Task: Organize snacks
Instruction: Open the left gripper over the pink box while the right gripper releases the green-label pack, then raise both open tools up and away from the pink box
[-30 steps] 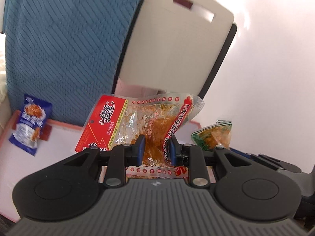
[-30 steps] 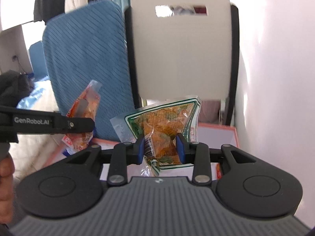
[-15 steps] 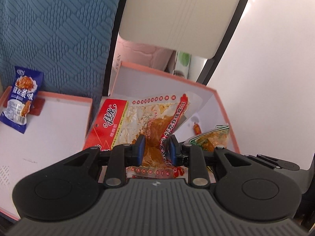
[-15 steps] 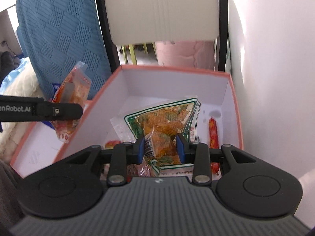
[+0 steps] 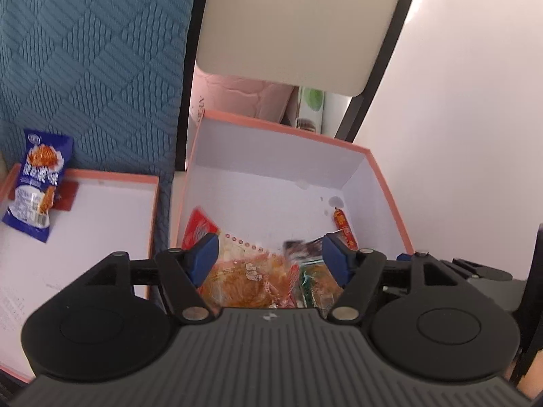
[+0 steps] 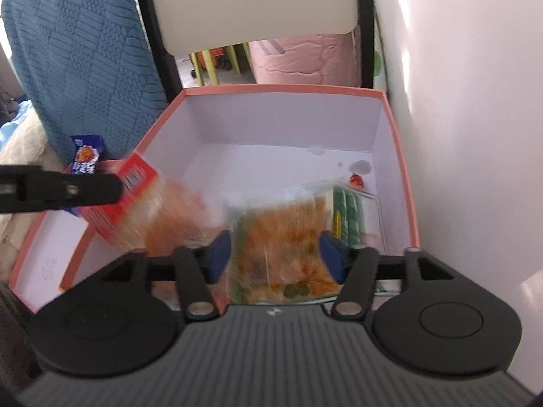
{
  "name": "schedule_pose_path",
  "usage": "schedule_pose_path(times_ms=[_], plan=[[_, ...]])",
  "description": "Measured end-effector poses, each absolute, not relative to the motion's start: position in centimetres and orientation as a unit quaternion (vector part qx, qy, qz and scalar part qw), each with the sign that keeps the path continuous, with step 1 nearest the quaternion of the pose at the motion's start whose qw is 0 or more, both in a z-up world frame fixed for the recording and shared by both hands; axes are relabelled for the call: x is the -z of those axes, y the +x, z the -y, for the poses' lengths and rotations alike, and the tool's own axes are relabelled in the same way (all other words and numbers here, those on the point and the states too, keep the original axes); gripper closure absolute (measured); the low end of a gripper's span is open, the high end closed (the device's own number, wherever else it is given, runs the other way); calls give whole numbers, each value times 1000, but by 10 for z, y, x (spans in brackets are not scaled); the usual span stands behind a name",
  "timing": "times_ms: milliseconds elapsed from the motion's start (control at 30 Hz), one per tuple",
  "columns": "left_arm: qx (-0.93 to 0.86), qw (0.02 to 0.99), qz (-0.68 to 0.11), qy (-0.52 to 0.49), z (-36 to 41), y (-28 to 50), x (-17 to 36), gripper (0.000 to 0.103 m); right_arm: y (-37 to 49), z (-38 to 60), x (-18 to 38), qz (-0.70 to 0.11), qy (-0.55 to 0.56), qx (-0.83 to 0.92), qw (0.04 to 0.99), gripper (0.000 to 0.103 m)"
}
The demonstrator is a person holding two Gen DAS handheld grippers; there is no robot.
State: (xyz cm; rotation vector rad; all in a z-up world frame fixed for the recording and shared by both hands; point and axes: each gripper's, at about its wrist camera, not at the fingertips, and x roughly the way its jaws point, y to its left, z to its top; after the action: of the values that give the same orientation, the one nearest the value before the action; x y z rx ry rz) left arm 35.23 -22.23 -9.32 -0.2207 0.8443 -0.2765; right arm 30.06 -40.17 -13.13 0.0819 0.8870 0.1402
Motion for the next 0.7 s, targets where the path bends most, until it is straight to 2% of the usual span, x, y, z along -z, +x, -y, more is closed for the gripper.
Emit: schedule_pose_path(times_ms=[700], plan=[[156, 952, -246, -90, 180, 249, -38, 30, 208, 401, 9, -289, 61, -62, 953, 31]])
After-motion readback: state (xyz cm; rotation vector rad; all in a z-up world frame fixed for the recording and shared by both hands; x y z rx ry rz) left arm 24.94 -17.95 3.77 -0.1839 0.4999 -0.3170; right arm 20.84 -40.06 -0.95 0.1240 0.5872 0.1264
